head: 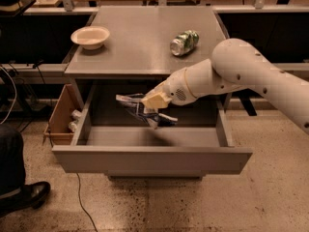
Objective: Place blue chip bag into top drawer
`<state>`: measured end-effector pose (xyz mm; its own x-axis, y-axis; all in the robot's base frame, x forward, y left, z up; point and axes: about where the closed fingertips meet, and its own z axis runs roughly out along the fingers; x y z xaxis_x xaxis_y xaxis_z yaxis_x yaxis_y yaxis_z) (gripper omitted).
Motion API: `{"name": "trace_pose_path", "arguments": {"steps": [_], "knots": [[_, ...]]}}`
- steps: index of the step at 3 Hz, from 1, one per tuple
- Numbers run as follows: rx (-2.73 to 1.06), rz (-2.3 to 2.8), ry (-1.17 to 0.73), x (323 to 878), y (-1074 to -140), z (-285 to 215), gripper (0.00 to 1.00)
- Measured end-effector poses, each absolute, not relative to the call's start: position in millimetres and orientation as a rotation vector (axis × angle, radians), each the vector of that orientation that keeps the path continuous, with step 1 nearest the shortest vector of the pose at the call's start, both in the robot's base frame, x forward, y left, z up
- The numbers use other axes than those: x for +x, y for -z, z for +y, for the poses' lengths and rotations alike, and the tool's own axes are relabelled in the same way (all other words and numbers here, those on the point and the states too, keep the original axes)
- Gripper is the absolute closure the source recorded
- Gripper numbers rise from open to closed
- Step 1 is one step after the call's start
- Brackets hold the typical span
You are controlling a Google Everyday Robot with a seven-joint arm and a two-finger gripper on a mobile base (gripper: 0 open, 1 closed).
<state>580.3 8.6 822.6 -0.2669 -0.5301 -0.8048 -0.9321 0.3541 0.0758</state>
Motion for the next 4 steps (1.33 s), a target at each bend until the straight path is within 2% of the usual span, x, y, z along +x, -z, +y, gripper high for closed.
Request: {"name": "trace_pose_path", "arguments": {"steps": [2, 3, 4], "knots": [[-1.232, 1.941, -0.705, 630, -764, 24, 1.0], [-1.256, 1.936, -0.706, 641, -740, 36, 0.85], [-1.278, 1.932, -0.712, 647, -726, 46, 0.62]]}}
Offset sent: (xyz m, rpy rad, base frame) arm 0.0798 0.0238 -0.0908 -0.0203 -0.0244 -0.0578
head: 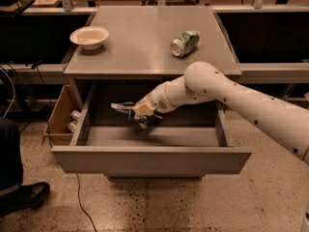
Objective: Place blue chip bag into top drawer
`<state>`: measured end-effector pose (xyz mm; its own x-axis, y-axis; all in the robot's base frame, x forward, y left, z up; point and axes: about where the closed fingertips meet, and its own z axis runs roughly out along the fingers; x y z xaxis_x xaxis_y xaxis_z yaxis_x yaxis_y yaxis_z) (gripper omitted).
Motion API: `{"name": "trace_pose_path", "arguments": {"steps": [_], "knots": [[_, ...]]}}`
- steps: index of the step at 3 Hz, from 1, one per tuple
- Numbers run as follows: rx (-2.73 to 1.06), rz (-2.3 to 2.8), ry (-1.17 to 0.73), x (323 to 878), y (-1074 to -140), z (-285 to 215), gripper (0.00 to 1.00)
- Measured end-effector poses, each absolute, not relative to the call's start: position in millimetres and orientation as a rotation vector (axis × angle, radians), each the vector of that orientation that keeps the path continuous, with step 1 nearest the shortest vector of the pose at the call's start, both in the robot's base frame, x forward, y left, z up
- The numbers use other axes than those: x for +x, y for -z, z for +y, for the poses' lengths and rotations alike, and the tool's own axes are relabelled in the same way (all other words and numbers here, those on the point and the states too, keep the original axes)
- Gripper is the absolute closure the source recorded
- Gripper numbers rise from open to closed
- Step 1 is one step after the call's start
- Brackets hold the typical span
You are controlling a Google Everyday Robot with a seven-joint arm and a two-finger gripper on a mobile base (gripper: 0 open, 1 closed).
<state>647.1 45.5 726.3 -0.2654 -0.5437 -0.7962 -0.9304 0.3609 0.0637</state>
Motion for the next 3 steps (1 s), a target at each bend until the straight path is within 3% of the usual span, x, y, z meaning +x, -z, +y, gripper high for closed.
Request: {"name": "trace_pose_path", "arguments": {"steps": [1, 2, 3], "knots": [[-1.303, 1.909, -0.728, 653, -727, 50, 0.39], [-1.333, 1.845, -0.785, 652, -740, 51, 0.08], [-1.336, 1.815, -0.816, 647, -750, 46, 0.0]]}}
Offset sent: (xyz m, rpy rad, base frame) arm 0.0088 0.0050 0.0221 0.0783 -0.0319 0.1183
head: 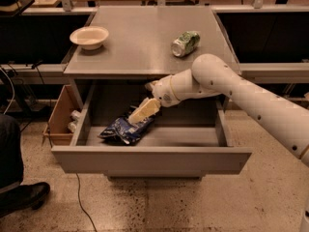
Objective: Place blue chip bag into top drawer
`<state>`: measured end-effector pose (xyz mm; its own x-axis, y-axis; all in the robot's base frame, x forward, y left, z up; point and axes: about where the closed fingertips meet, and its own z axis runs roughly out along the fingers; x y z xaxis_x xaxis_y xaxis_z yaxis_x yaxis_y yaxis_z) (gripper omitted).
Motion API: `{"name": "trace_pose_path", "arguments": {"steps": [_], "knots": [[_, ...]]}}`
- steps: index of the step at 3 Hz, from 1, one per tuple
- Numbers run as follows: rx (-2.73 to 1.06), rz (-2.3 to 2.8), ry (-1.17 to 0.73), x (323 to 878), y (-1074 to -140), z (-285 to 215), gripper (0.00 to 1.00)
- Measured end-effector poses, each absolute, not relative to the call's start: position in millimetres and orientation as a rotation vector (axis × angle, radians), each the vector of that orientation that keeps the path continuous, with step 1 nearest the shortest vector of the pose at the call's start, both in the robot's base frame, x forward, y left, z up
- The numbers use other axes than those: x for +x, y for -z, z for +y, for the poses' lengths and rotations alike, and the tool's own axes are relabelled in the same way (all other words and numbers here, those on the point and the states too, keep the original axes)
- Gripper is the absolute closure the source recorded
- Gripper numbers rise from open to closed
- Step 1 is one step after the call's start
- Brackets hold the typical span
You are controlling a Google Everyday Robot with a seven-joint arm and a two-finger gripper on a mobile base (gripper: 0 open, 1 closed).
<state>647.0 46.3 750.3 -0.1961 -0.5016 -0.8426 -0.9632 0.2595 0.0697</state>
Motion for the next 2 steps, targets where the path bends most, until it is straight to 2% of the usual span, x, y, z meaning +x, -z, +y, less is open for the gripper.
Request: {"name": "trace_pose_path", "arguments": {"steps": [2], "knots": [[-1.216, 1.943, -0.846, 583, -776, -35, 0.0]]}}
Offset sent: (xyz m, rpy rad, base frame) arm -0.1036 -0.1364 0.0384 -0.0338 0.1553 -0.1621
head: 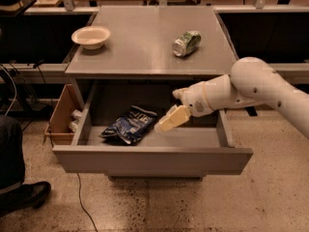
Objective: Place blue chip bag into top drawer
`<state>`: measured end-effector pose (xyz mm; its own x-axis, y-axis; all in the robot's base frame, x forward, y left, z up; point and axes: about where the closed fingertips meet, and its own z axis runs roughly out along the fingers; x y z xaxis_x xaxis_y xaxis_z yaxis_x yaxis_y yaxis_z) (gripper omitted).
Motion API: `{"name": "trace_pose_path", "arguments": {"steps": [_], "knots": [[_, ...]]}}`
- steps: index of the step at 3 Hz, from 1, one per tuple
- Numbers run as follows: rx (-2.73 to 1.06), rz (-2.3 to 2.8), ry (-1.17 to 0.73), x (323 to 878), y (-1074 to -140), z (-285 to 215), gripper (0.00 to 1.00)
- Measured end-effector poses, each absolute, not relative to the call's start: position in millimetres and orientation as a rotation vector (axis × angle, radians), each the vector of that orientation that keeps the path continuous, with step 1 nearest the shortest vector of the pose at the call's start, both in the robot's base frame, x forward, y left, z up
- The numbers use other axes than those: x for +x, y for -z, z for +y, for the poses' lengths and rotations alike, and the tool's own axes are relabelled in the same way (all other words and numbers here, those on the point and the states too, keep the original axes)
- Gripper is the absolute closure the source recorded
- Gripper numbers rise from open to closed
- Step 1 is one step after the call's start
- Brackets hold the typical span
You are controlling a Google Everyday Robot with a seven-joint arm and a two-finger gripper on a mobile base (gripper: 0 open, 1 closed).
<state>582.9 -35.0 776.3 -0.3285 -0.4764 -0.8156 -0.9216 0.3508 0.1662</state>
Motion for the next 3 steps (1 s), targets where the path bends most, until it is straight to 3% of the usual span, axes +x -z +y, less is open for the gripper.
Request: {"name": "trace_pose_path", "arguments": {"steps": [2, 3], "knots": [[-1.181, 1.949, -0.596, 592, -865, -128, 0.0], [-1.156, 1.915, -0.547, 603, -895, -143, 0.0]]}}
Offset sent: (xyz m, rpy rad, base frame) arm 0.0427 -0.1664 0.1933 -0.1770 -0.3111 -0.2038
